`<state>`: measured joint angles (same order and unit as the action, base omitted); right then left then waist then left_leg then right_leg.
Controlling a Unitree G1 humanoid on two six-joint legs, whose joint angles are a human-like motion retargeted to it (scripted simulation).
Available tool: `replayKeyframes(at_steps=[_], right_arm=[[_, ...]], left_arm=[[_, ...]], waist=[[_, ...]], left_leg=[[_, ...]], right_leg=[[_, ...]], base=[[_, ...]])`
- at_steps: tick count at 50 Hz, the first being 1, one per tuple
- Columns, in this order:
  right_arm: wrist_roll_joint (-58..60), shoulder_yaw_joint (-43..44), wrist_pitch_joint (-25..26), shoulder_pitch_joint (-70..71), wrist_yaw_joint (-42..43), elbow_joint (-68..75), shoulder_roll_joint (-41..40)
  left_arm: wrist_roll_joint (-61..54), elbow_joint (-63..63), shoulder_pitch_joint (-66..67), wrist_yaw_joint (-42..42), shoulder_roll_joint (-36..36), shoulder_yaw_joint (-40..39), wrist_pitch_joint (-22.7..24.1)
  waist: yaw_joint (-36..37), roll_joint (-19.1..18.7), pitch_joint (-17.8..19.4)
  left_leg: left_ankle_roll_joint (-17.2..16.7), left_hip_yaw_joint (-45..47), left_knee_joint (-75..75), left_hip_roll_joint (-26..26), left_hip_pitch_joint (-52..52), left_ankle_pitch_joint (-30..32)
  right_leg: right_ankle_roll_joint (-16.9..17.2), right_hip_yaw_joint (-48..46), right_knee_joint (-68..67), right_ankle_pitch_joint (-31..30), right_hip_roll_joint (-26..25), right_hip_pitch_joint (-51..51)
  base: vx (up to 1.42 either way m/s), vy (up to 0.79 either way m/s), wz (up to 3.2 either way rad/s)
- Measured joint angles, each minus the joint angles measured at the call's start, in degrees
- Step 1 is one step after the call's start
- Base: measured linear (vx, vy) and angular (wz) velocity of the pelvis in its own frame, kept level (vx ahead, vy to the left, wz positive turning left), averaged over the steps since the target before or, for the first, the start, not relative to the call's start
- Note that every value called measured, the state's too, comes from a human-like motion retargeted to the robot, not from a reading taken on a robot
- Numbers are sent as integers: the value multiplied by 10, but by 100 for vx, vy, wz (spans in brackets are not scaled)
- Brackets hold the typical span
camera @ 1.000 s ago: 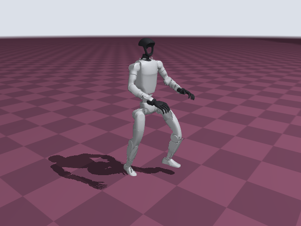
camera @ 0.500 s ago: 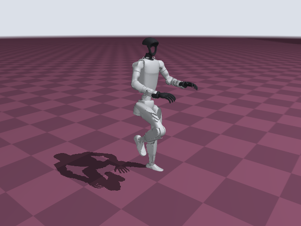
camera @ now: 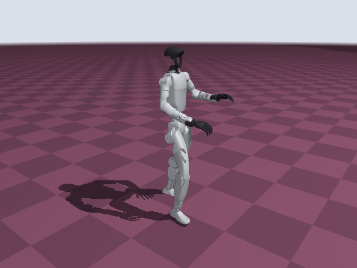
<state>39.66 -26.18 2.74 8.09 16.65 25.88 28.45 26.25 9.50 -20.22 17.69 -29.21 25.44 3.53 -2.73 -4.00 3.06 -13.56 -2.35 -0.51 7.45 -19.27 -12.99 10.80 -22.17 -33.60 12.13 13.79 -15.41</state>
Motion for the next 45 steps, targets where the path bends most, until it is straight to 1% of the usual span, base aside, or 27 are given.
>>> replayKeyframes(at_steps=[2, 3, 5, 6, 8, 10, 12, 13, 15, 18, 22, 25, 28, 30, 33, 35, 37, 38, 41, 43, 45], right_arm=[[-28, 8, -25, 21, -8, -2, 12], [-33, 10, -27, 25, -4, -1, 11], [-35, 12, -26, 32, 1, 8, 5], [-33, 11, -22, 38, 0, 14, 0], [-39, 7, -16, 50, -9, 23, -7], [-49, 2, -7, 57, -14, 23, -14], [-59, 0, -3, 67, -14, 12, -17], [-55, 3, 5, 67, -10, 4, -17], [-44, 10, 19, 63, -8, -9, -12], [-45, 2, 19, 60, -18, -12, 2], [-60, -12, 17, 65, -45, -10, 16], [-63, -17, 16, 69, -53, -8, 17], [-57, -22, 17, 72, -48, -3, 12], [-54, -27, 18, 74, -41, 2, 6], [-59, -41, 19, 75, -28, 10, -6], [-66, -50, 17, 76, -24, 13, -12], [-69, -57, 15, 75, -20, 13, -14], [-69, -59, 14, 73, -17, 12, -14], [-69, -61, 12, 64, -13, 10, -13], [-68, -61, 12, 47, -9, 7, -17], [-61, -58, 10, 27, 2, 1, -20]], left_arm=[[-14, 5, -28, 14, -18, -11, 21], [-12, 6, -31, 16, -21, -16, 25], [-10, 6, -23, 11, -23, -36, 27], [-16, 3, -14, 7, -23, -51, 23], [-31, -11, 9, 1, -27, -77, 15], [-42, -34, 28, 7, -38, -91, 3], [-43, -60, 26, 21, -58, -95, -7], [-34, -71, 23, 24, -66, -98, -10], [-16, -93, 14, 16, -71, -113, -13], [-27, -121, -4, 4, -67, -136, -12], [-28, -143, -24, 31, -61, -145, -14], [-17, -134, -31, 44, -58, -140, -14], [-5, -88, -24, 34, -42, -117, -11], [8, -30, -15, 27, -24, -84, -10], [48, 116, -9, 21, 16, -5, -19], [81, 232, -13, 16, 50, 50, -31], [97, 319, -20, 23, 82, 81, -40], [97, 343, -22, 28, 93, 87, -42], [95, 376, -31, 25, 105, 88, -39], [101, 379, -23, 21, 103, 92, -39], [113, 373, -8, 25, 93, 95, -44]], waist=[[15, 28, 30], [27, 32, 34], [59, 27, 36], [77, 21, 38], [96, 17, 41], [100, 35, 46], [96, 58, 48], [96, 66, 48], [100, 78, 48], [115, 90, 42], [145, 118, 44], [167, 142, 56], [178, 163, 73], [180, 174, 83], [174, 188, 91], [160, 196, 91], [140, 202, 88], [131, 204, 85], [112, 201, 72], [106, 197, 53], [103, 192, 24]], left_leg=[[12, -1, 16, -36, -27, -17], [18, 6, 32, -44, -31, -24], [26, 38, 81, -44, -23, -28], [27, 58, 113, -37, -16, -17], [23, 82, 227, -31, 31, 13], [24, 83, 344, -51, 88, 65], [21, 82, 493, -65, 180, 78], [22, 84, 566, -67, 225, 67], [32, 95, 710, -67, 315, 21], [47, 117, 908, -62, 453, -44], [40, 154, 1105, -61, 625, -91], [29, 175, 1200, -52, 738, -113], [20, 186, 1248, -45, 823, -123], [17, 189, 1261, -37, 861, -126], [21, 191, 1256, -31, 888, -127], [25, 192, 1246, -39, 894, -126], [34, 196, 1231, -48, 887, -123], [39, 197, 1222, -50, 877, -120], [53, 193, 1179, -40, 824, -97], [58, 189, 1127, -27, 770, -60], [62, 186, 1048, -7, 708, -3]], right_leg=[[25, 36, 154, -50, -9, 91], [33, 52, 211, -85, -16, 120], [42, 80, 270, -143, -39, 145], [42, 95, 273, -155, -54, 145], [42, 119, 271, -163, -63, 147], [42, 141, 270, -157, -41, 157], [32, 146, 266, -144, -18, 160], [30, 147, 261, -138, -11, 160], [32, 147, 252, -126, 2, 160], [34, 147, 254, -120, 13, 160], [40, 163, 262, -121, 31, 152], [42, 180, 253, -118, 42, 139], [42, 189, 243, -118, 56, 134], [42, 190, 240, -123, 62, 135], [42, 186, 236, -131, 66, 134], [42, 183, 225, -130, 71, 128], [41, 180, 210, -125, 77, 117], [41, 178, 205, -123, 78, 113], [35, 173, 206, -121, 67, 102], [31, 170, 218, -120, 57, 100], [22, 170, 228, -117, 42, 92]], base=[[47, -29, 0], [41, -32, -84], [37, -38, -141], [34, -42, -175], [34, -32, -138], [33, -17, -63], [29, -15, -9], [26, -16, 8], [24, -14, 16], [20, -12, 9], [17, -9, -27], [14, -6, -40], [13, -2, -27], [11, -1, -23], [9, 2, -14], [6, 8, 9], [4, 11, 25], [3, 10, 23], [3, 8, 6], [5, 10, -13], [9, 11, -32]])
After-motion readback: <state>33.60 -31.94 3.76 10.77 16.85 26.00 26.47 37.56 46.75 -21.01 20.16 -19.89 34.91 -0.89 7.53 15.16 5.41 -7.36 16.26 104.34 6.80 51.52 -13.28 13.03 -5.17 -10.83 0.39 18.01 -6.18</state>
